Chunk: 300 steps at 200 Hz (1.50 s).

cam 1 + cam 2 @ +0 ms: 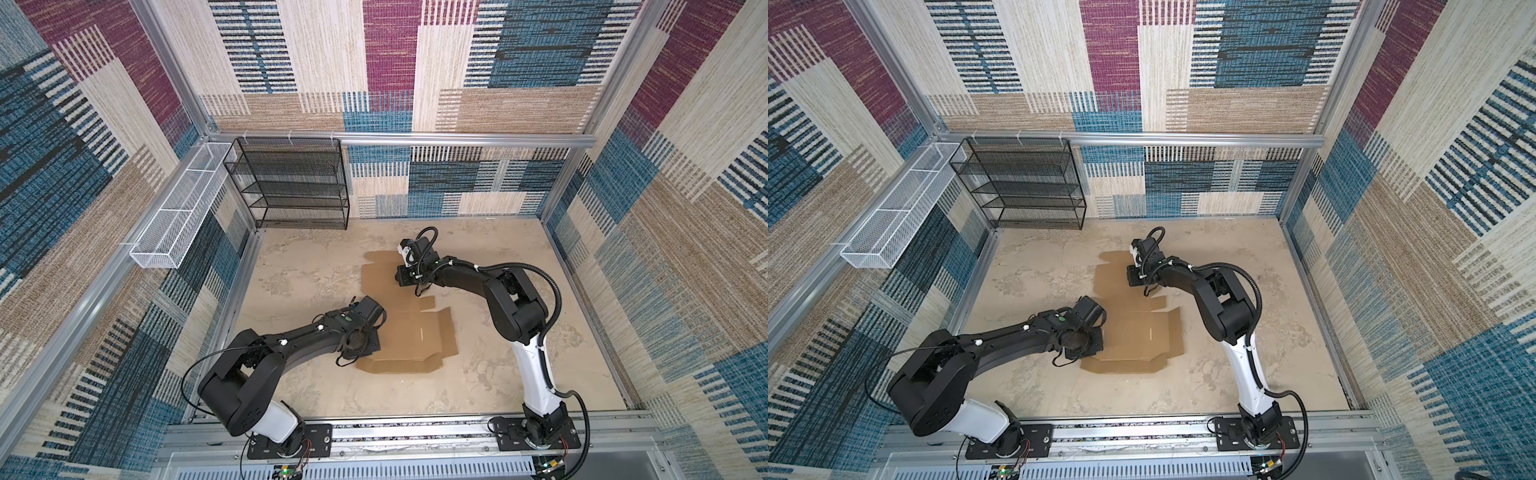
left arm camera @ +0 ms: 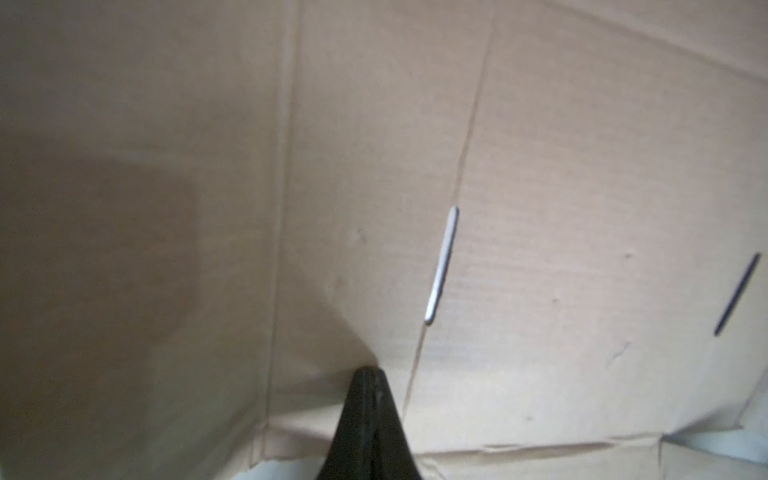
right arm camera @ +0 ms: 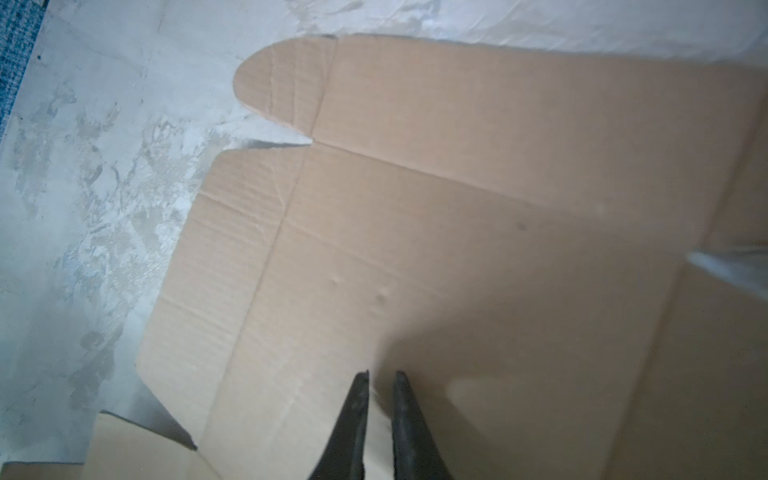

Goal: Fold the paper box

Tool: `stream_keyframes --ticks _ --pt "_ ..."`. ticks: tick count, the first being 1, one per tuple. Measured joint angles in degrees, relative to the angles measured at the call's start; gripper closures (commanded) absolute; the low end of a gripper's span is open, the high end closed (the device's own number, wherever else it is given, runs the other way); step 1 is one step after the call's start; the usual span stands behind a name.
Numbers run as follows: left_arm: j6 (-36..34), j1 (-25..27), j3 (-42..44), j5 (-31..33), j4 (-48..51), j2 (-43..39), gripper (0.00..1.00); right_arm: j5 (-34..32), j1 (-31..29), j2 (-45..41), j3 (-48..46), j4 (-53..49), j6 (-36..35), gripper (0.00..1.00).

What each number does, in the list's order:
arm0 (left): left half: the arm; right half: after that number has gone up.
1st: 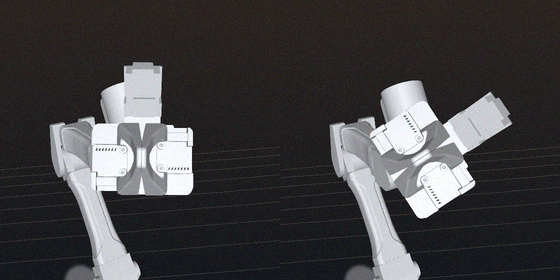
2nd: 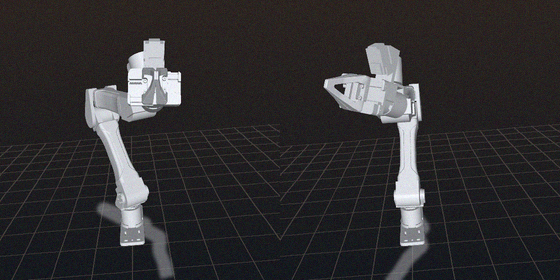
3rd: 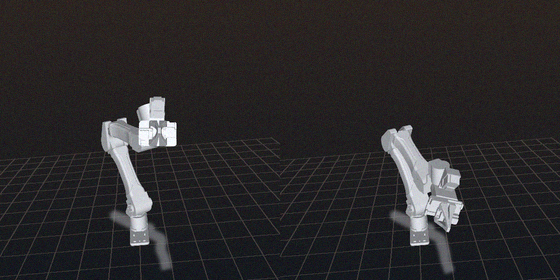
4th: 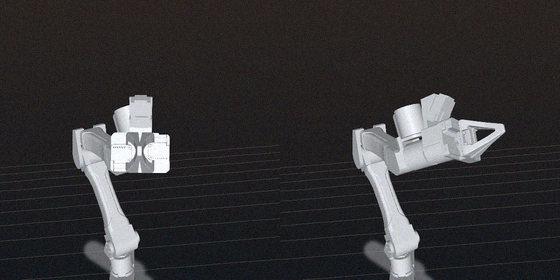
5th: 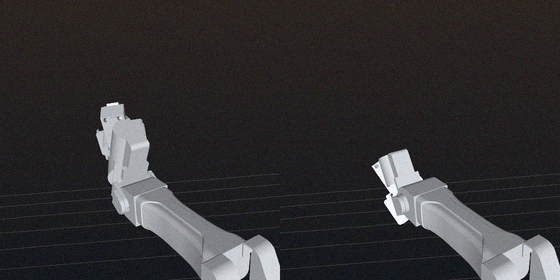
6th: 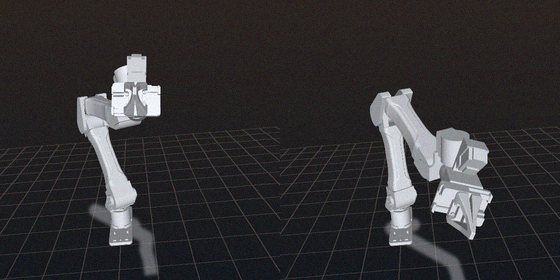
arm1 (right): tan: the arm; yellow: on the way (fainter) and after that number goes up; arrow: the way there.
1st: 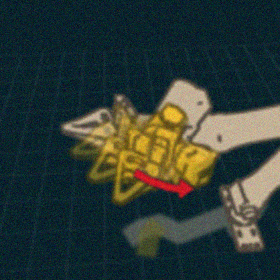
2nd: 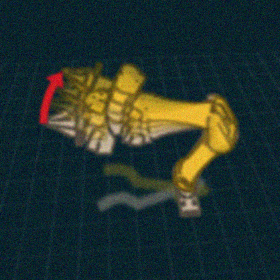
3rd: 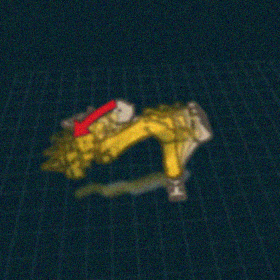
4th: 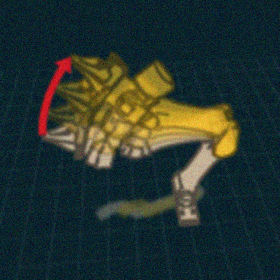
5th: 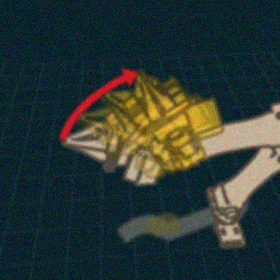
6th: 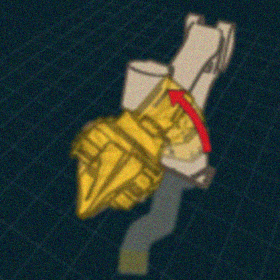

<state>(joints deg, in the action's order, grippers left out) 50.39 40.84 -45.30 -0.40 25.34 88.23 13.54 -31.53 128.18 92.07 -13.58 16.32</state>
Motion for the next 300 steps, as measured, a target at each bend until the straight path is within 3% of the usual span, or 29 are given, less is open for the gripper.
stream_keyframes --ticks 29,55,86,110,137,174,222,260,300 --pt "2.16 1.79 -0.98 -2.78 -2.93 0.70 1.00 0.98 -1.57 -0.44 2.34 -0.90 -0.33 0.85" --pt "2.49 1.60 -4.70 -2.56 -1.51 -3.96 1.00 0.33 -2.93 -5.57 0.31 -1.66 0.04 0.85" --pt "0.07 -1.53 -9.60 -1.16 1.66 -9.20 1.00 -3.45 -4.59 -18.82 -11.02 -0.94 2.05 0.85" --pt "-3.98 -6.16 -14.21 -1.03 4.28 -8.85 1.00 -5.79 -5.79 -28.98 -22.60 -0.87 4.96 0.85" --pt "-9.51 -10.51 -22.67 -2.36 4.81 -1.01 1.00 -8.11 -8.09 -37.97 -33.75 -1.16 9.38 0.85" --pt "-15.45 -11.28 -36.06 -5.44 4.11 14.56 1.00 -9.11 -12.79 -45.94 -44.59 -0.42 15.45 0.85" --pt "-19.06 -11.65 -54.58 -9.42 4.02 34.03 1.00 -9.64 -15.76 -47.15 -50.73 2.49 21.03 0.85" --pt "-20.13 -11.76 -56.48 -9.11 5.07 38.10 1.00 -9.16 -16.52 -42.62 -49.90 5.05 21.77 0.85" --pt "-20.31 -13.53 -52.06 -8.72 4.35 38.66 1.00 -7.89 -16.61 -38.12 -49.83 7.04 21.99 0.85"
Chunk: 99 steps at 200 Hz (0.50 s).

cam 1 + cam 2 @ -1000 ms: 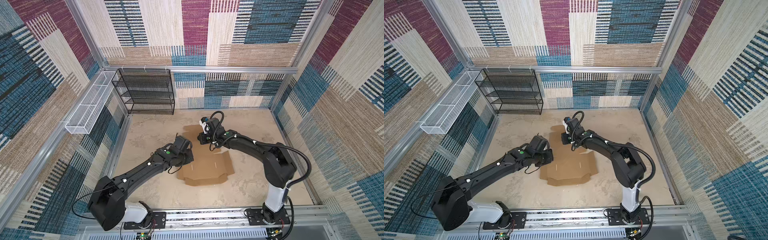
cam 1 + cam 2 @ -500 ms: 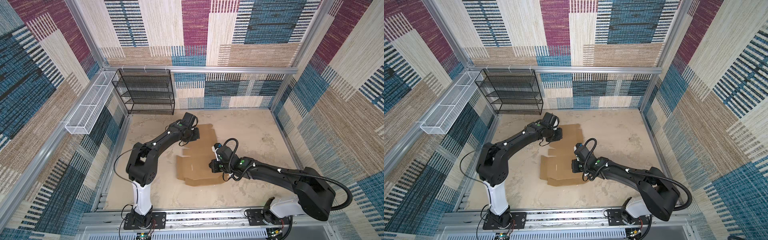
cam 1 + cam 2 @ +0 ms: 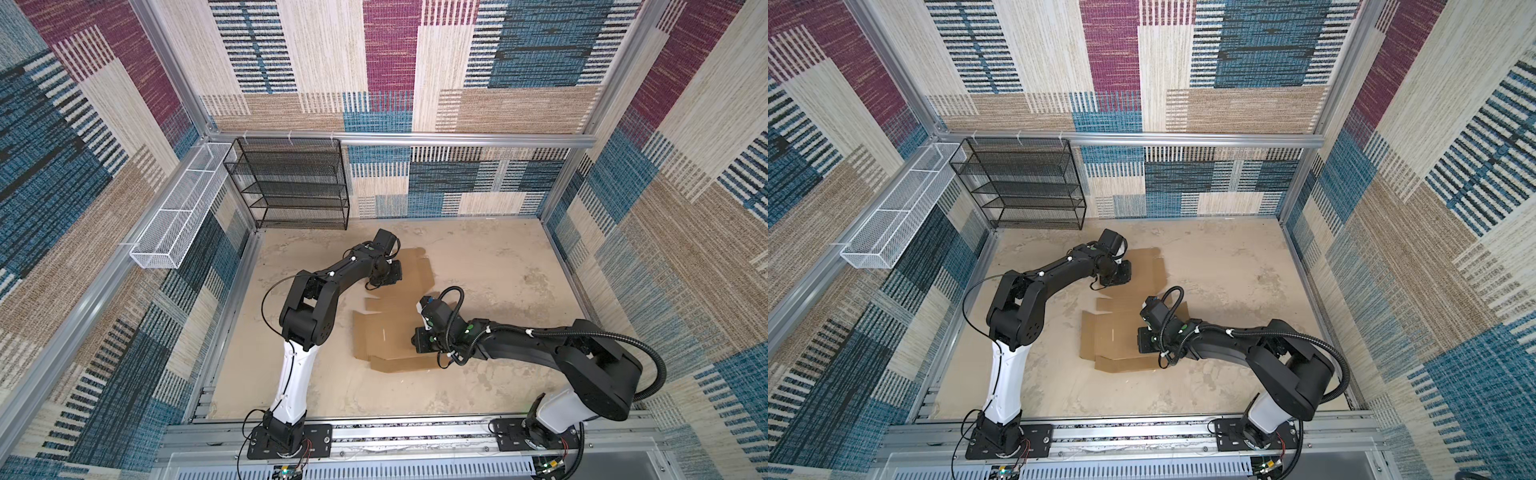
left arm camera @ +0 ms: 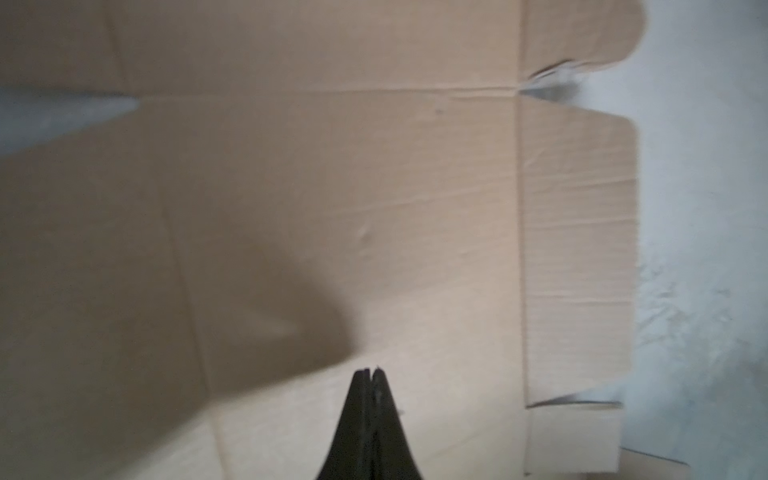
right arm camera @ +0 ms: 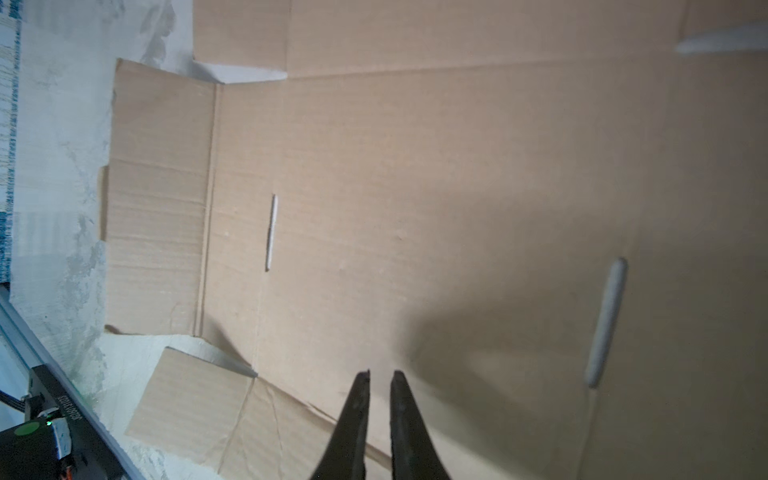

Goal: Fold the paper box

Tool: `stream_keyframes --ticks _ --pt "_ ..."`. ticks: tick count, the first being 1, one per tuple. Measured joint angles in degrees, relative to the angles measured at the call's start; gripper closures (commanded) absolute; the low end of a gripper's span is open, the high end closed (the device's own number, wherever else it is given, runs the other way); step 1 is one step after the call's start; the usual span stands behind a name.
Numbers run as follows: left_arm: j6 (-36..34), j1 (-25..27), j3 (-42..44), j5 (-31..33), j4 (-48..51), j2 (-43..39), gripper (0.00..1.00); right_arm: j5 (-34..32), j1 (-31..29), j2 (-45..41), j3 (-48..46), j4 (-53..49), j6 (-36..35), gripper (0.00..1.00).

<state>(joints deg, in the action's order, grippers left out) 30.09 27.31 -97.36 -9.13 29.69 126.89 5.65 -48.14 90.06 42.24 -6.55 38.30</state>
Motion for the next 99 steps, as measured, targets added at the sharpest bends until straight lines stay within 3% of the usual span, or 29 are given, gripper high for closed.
stream_keyframes --ticks 59,99 --pt "0.44 -1.75 6.56 -0.59 -6.62 -1.92 1.00 0.52 0.33 3.69 0.61 2.36 -0.02 0.85" --pt "1.33 -2.45 14.53 1.36 -12.92 -6.03 1.00 1.31 4.02 4.46 0.61 3.63 -0.48 0.85"
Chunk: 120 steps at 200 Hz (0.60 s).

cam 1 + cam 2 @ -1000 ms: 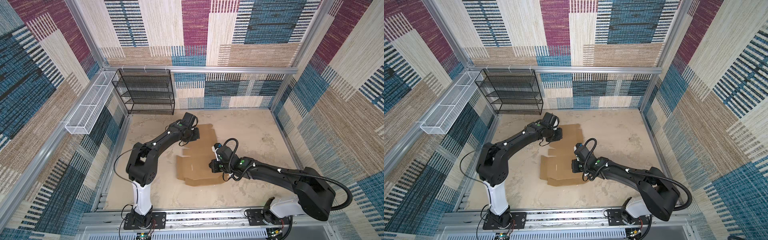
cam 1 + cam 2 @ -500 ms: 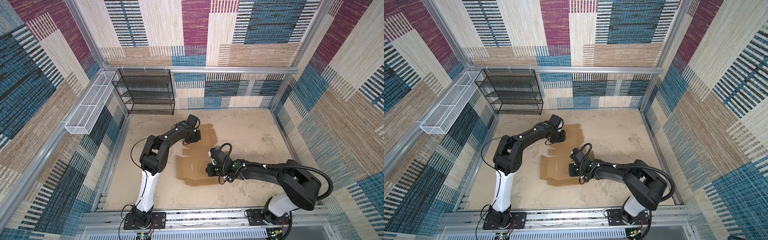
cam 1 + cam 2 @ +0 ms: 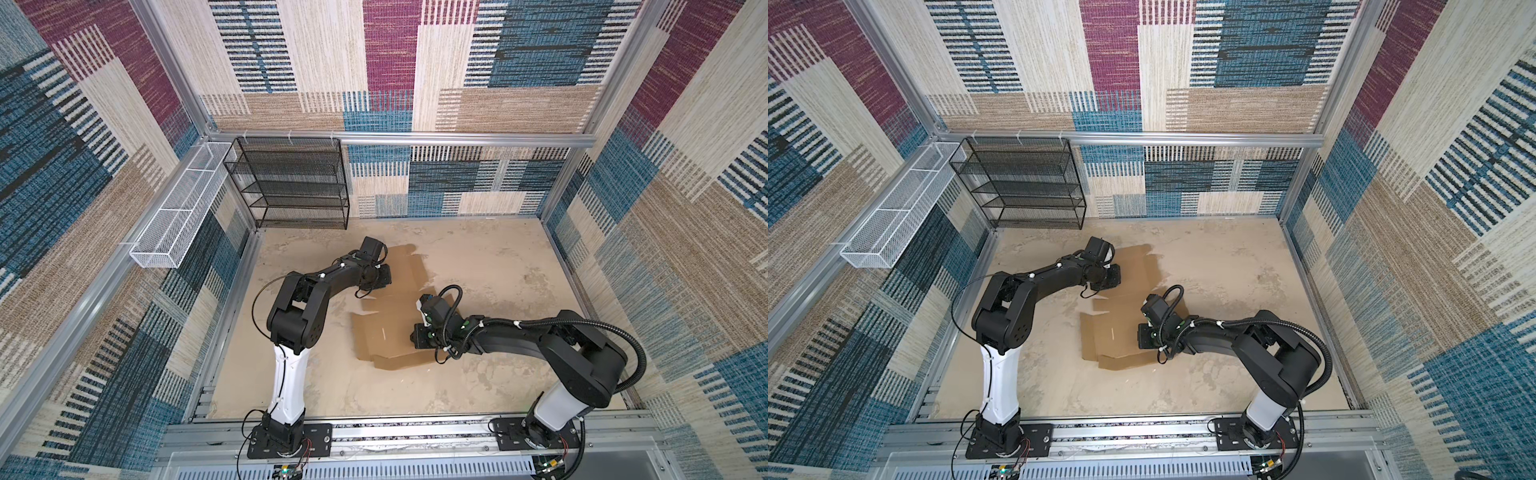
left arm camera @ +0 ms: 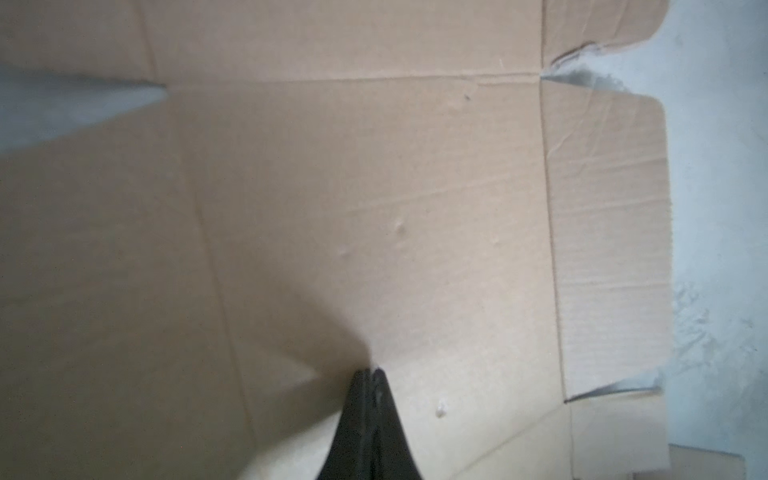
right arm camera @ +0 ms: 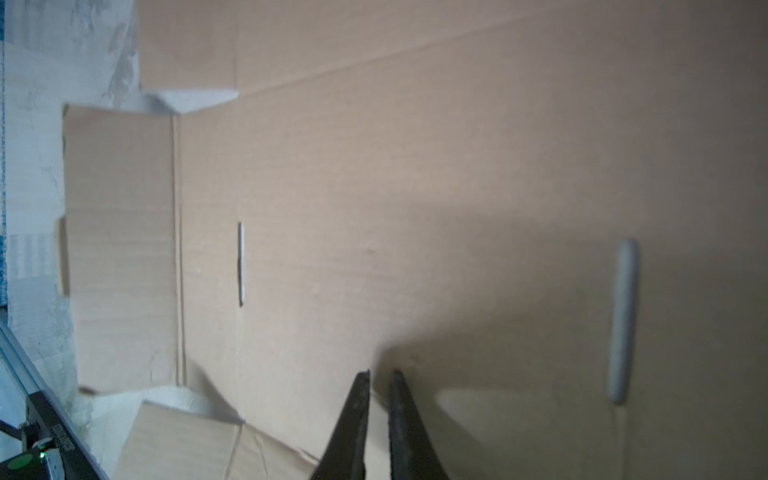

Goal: Fold the paper box

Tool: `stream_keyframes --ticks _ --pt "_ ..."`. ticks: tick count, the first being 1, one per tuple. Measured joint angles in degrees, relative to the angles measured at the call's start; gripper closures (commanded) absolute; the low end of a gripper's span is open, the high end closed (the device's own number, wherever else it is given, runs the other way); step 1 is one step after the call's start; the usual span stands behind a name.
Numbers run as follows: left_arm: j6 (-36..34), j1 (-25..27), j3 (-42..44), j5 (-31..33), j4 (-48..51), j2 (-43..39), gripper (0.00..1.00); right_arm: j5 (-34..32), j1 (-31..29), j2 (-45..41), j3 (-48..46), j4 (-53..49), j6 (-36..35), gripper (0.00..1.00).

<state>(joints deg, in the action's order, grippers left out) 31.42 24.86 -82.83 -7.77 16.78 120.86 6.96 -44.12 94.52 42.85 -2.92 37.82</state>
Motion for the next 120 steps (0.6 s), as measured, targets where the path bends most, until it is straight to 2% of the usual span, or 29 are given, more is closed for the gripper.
stream_keyframes --ticks 70,120 --pt "5.07 -0.31 19.06 3.04 -8.22 -11.93 1.00 -1.22 7.21 5.07 6.38 -2.14 -6.47 0.85" --pt "9.84 2.03 29.79 0.76 -4.85 -22.08 1.00 -4.63 11.34 13.51 17.38 -2.56 -12.26 0.85"
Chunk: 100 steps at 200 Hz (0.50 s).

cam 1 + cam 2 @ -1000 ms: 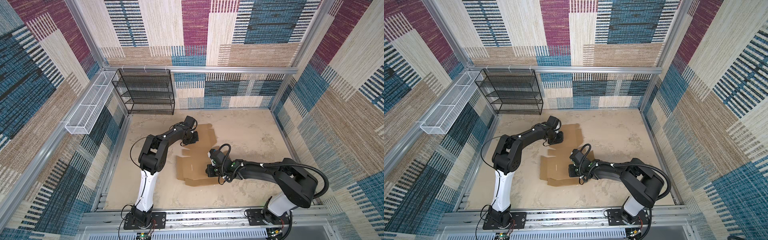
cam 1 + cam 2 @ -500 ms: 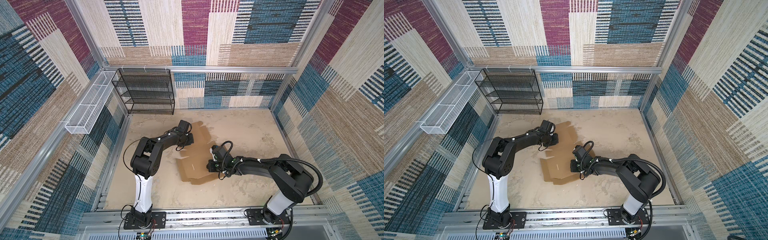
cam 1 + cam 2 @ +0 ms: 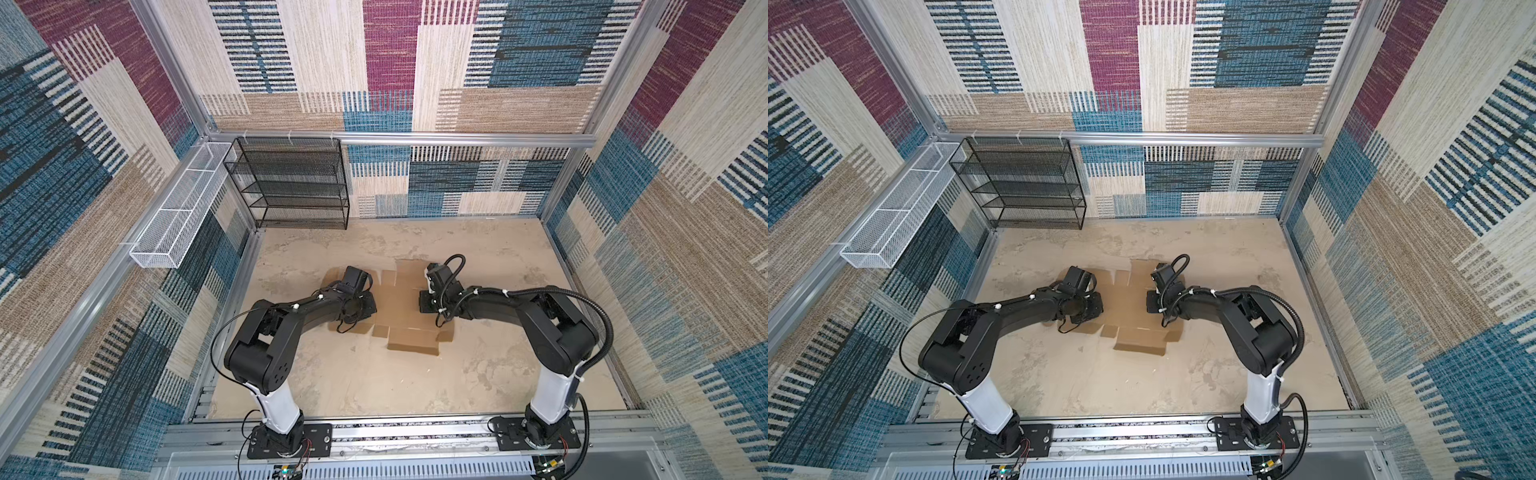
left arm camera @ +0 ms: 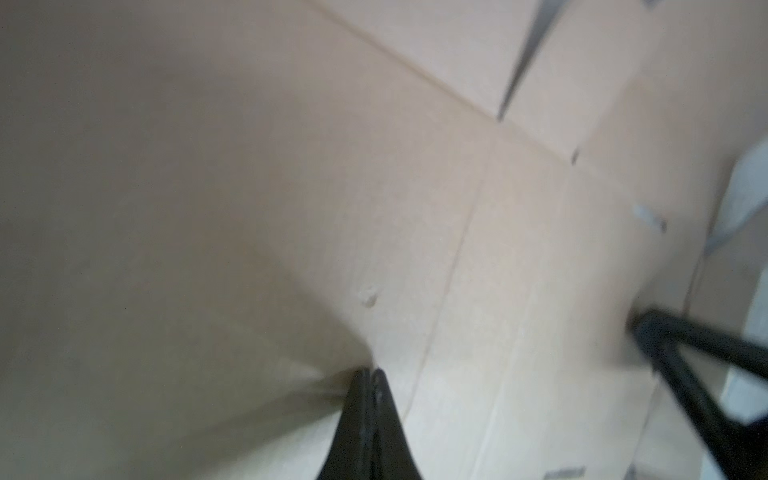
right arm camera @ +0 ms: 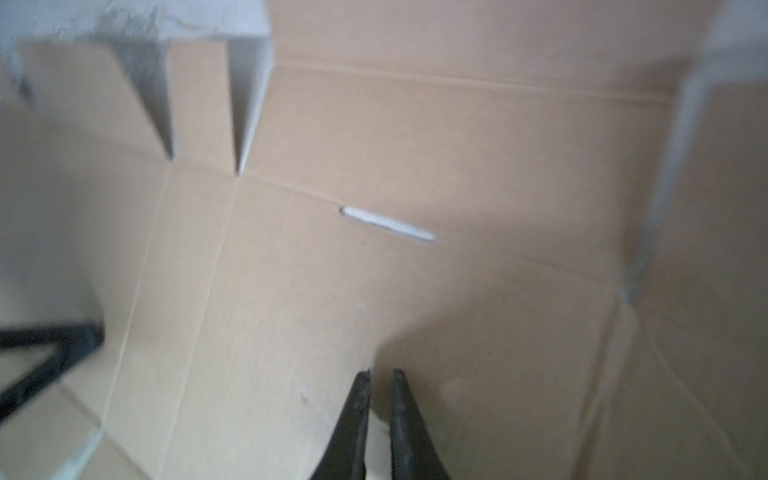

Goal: Fold the paper box

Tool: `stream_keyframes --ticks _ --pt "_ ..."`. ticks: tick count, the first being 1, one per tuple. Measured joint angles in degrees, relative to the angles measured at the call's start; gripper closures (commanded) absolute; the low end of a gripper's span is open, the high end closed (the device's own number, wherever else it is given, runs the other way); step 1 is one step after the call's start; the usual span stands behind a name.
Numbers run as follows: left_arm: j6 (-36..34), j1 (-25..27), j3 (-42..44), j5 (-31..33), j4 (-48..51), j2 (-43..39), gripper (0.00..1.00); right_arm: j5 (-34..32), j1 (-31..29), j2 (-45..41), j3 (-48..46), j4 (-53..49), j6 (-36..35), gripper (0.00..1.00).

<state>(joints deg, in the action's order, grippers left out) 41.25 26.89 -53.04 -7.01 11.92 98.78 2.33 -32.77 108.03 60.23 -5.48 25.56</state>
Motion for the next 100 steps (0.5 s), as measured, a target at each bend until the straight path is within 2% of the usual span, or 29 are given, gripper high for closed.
stream_keyframes --ticks 46,72,100 --pt "4.76 7.82 2.54 -4.37 4.52 -5.49 1.00 -0.42 1.05 7.15 14.56 -6.43 -4.87 0.83" --pt "5.20 7.32 -0.13 -3.37 8.92 -8.61 1.00 -0.35 1.22 5.44 16.20 -7.37 -5.68 0.83" --pt "2.47 4.15 -5.44 -1.77 13.86 -10.91 1.00 0.76 1.05 -1.25 11.45 -8.24 -5.27 0.82"
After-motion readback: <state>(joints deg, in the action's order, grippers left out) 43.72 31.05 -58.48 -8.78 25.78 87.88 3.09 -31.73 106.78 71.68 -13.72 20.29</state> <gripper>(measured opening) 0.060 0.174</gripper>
